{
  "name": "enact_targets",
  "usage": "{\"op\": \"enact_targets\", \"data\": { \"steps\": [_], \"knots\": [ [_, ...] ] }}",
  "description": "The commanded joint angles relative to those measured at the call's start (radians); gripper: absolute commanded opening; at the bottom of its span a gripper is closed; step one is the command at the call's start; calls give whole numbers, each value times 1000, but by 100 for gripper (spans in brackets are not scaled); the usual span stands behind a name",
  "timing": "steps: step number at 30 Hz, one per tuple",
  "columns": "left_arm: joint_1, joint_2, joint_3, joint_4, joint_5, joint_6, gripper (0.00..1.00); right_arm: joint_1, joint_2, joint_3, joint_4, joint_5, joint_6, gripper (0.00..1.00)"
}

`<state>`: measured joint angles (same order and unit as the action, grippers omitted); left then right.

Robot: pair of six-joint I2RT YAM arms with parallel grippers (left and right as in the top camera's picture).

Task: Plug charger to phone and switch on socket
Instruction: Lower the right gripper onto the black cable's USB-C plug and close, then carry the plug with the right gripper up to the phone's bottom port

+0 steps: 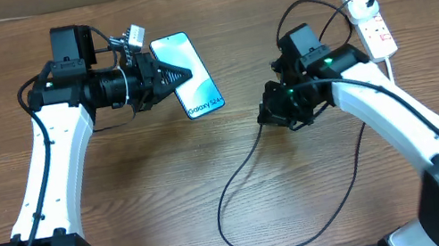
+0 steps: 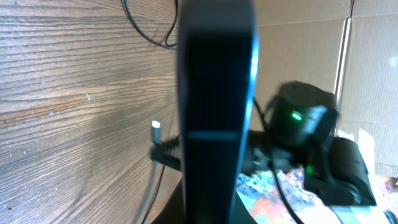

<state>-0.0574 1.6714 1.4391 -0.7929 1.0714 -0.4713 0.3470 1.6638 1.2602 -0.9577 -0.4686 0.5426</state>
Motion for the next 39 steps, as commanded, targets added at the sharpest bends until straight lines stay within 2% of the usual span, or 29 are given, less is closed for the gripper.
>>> {"op": "enact_targets", "data": {
  "steps": [1, 6, 13, 22, 32, 39],
  "knots": [
    [7, -5, 30, 8, 29, -4, 4, 0, -123, -2, -46, -30, -92, 4],
    [9, -5, 30, 35, 30, -12, 4, 9, -234, -2, -133, -50, -159, 4],
    [39, -5, 30, 112, 77, -146, 4, 56, -301, -2, -188, -62, -159, 4],
    [64, -5, 30, 269, 310, -277, 4, 119, -301, -2, -11, -459, -261, 4],
    [63, -5, 30, 299, 455, -292, 4, 132, -301, -2, 113, -635, -259, 4],
    [63, -5, 30, 295, 498, -293, 5, 132, -301, -2, 145, -688, -250, 4]
  ]
}}
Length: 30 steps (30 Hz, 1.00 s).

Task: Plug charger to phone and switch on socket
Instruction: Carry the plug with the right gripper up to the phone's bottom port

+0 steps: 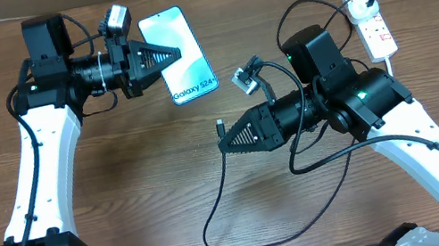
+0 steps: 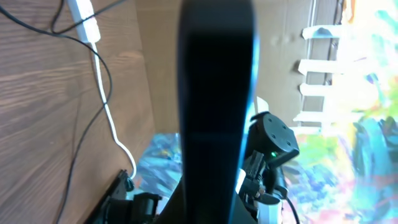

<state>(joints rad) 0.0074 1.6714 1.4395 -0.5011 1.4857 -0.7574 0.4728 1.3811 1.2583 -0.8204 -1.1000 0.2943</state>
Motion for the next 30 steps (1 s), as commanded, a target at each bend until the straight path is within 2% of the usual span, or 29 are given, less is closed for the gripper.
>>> {"op": "enact_targets", "data": {
  "steps": [1, 11, 30],
  "knots": [
    [-2, -5, 29, 3, 87, -6, 4, 6, -18, 0, 8, -58, 9, 4],
    [-59, -5, 29, 4, 93, -3, 4, 6, -18, 0, 66, -115, 73, 4],
    [-61, -5, 29, -26, 95, 0, 4, 4, -1, 0, 135, -110, 107, 4]
  ]
}}
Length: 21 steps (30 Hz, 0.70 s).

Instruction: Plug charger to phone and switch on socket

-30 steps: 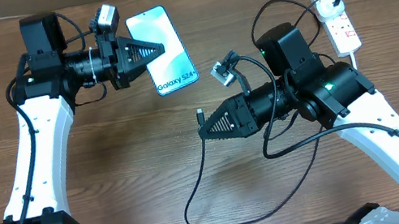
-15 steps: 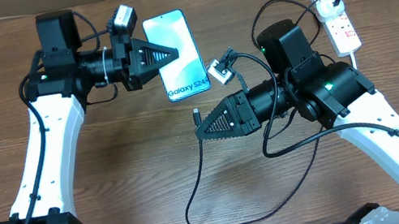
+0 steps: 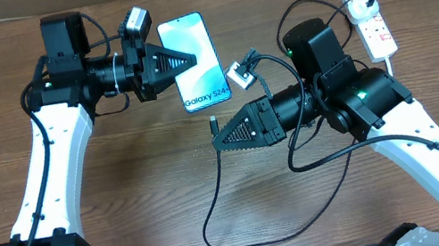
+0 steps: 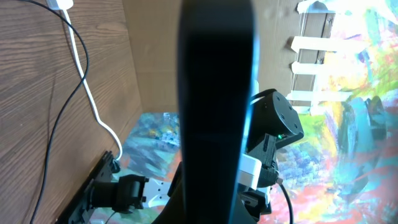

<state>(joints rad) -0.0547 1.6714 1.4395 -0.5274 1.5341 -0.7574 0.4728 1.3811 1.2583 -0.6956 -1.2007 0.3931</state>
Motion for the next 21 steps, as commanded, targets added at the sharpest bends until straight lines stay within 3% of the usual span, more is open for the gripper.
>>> {"op": "enact_targets", "data": {
  "steps": [1, 21],
  "knots": [
    [2, -5, 29, 1, 46, -7, 4, 4, 6, 0, 10, -2, 9, 4],
    [2, -5, 29, 1, 46, -16, 4, -22, 58, 0, 75, -40, 64, 4]
  ]
}}
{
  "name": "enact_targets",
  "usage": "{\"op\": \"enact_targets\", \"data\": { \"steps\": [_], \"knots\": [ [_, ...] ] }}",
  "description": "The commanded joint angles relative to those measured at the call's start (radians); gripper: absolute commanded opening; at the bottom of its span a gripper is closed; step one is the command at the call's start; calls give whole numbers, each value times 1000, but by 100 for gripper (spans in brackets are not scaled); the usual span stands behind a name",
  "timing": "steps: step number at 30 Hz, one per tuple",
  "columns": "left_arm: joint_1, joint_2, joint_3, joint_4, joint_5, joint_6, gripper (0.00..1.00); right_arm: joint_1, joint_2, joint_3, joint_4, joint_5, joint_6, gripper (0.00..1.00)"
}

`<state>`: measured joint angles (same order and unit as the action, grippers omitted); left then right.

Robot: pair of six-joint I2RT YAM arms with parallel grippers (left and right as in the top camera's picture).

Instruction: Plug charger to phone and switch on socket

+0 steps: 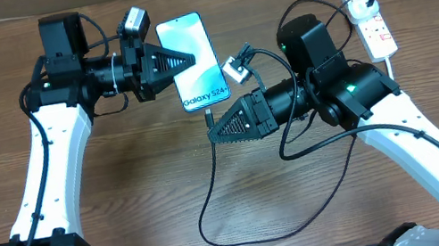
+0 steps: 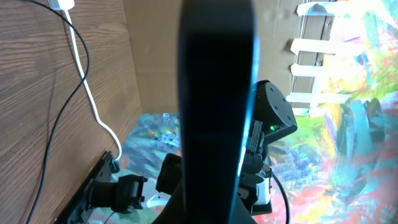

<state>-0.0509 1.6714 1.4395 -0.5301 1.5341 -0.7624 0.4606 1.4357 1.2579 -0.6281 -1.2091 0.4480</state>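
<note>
My left gripper (image 1: 183, 60) is shut on the phone (image 1: 195, 62), holding it above the table with its lit screen facing up. In the left wrist view the phone (image 2: 216, 99) is a dark slab seen edge-on, rising from my left gripper (image 2: 214, 208). My right gripper (image 1: 214, 134) is shut on the black charger plug (image 1: 210, 118), whose tip points at the phone's lower edge. Whether plug and phone touch cannot be told. The white socket strip (image 1: 370, 24) lies at the far right with a plug in it.
The black charger cable (image 1: 216, 205) hangs from the plug and loops over the wooden table (image 1: 125, 203) toward the front. A white lead (image 2: 87, 93) runs off the socket strip. Cardboard walls stand behind the table.
My right gripper has moved a little up and left with the plug, so the tip now sits just under the phone's lower edge. The left arm and phone have hardly moved.
First my left gripper held the phone tilted at the back left while my right gripper was low at the cable near the table's middle. Then the right gripper was raised with the plug pointing left. The phone then came right, and now plug and phone have closed up.
</note>
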Motion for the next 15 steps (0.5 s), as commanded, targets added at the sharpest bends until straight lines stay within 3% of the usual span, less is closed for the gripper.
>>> {"op": "enact_targets", "data": {
  "steps": [1, 15],
  "knots": [
    [-2, -5, 29, 4, 46, -11, 4, -10, 3, 0, 7, -32, 10, 4],
    [-2, -5, 29, 3, 46, -5, 4, -20, 3, 0, 21, -89, 21, 4]
  ]
}}
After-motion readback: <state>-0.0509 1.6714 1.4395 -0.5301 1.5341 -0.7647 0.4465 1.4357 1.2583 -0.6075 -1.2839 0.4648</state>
